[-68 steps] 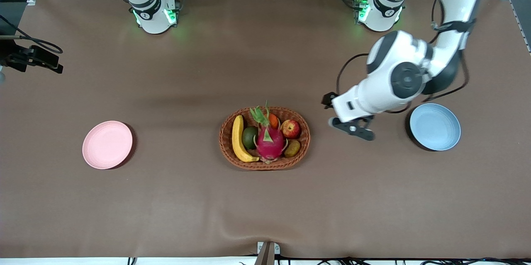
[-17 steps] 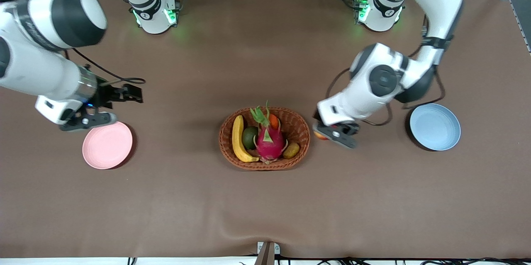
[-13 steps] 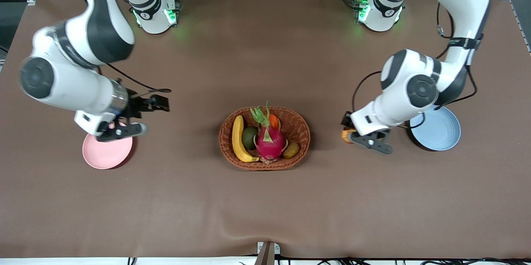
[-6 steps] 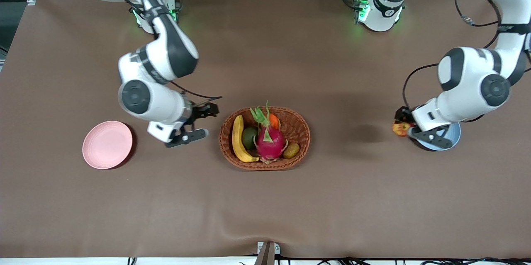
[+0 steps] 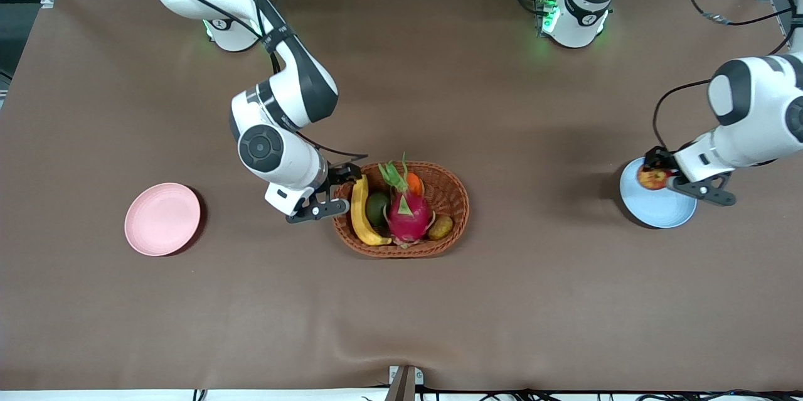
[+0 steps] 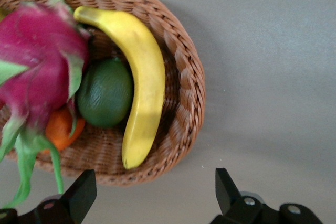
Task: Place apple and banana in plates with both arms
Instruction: 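Carry the apple to the blue plate while the right gripper nears the banana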
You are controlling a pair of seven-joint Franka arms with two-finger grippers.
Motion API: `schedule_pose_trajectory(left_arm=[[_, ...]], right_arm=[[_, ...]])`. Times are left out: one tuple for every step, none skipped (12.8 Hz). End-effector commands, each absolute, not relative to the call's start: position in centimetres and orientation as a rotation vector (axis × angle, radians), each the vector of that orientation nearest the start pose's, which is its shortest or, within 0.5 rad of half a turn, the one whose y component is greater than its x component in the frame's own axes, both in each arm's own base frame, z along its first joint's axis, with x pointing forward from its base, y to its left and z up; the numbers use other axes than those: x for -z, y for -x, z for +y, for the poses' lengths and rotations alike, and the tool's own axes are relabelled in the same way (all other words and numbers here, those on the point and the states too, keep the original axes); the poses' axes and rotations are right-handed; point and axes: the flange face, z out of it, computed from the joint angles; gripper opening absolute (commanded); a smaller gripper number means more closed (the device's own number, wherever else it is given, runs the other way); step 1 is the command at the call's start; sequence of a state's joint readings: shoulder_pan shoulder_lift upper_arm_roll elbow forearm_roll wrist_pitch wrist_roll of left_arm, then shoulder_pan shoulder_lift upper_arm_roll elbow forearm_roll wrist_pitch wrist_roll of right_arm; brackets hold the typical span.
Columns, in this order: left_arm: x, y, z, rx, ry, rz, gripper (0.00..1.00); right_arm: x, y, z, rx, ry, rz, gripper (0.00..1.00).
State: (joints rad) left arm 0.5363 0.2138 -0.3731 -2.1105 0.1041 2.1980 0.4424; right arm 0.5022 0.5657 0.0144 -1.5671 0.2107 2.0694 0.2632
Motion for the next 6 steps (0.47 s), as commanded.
schedule_pose_trajectory(left_arm=[[-28.9,-54.6,12.4,-0.111,3.111,0.601,0.49],[-27.1,-54.8,13.3,-0.082,3.13,0.588,0.5],[-26.1,-54.8,14.0,-0.064,3.138,0.581,0.5],[-26.0,-54.8,14.0,-0.061,3.138,0.583,0.5],[-25.7,-54.7,14.2,-0.068,3.14,0.591,0.51],[-24.7,-54.7,14.3,-0.083,3.153,0.593,0.51]], right_arm=[[-27.7,-60.0,36.6,-0.133,2.996,-0.124,1.0],[-27.8,-60.1,36.5,-0.126,2.994,-0.121,1.0],[-27.8,-60.1,36.5,-0.128,2.995,-0.121,0.84],[-27.7,-60.0,36.7,-0.128,2.995,-0.123,0.72],[-27.5,-60.0,36.7,-0.13,2.997,-0.121,0.7],[-27.3,-59.9,36.6,-0.133,2.999,-0.12,0.69]])
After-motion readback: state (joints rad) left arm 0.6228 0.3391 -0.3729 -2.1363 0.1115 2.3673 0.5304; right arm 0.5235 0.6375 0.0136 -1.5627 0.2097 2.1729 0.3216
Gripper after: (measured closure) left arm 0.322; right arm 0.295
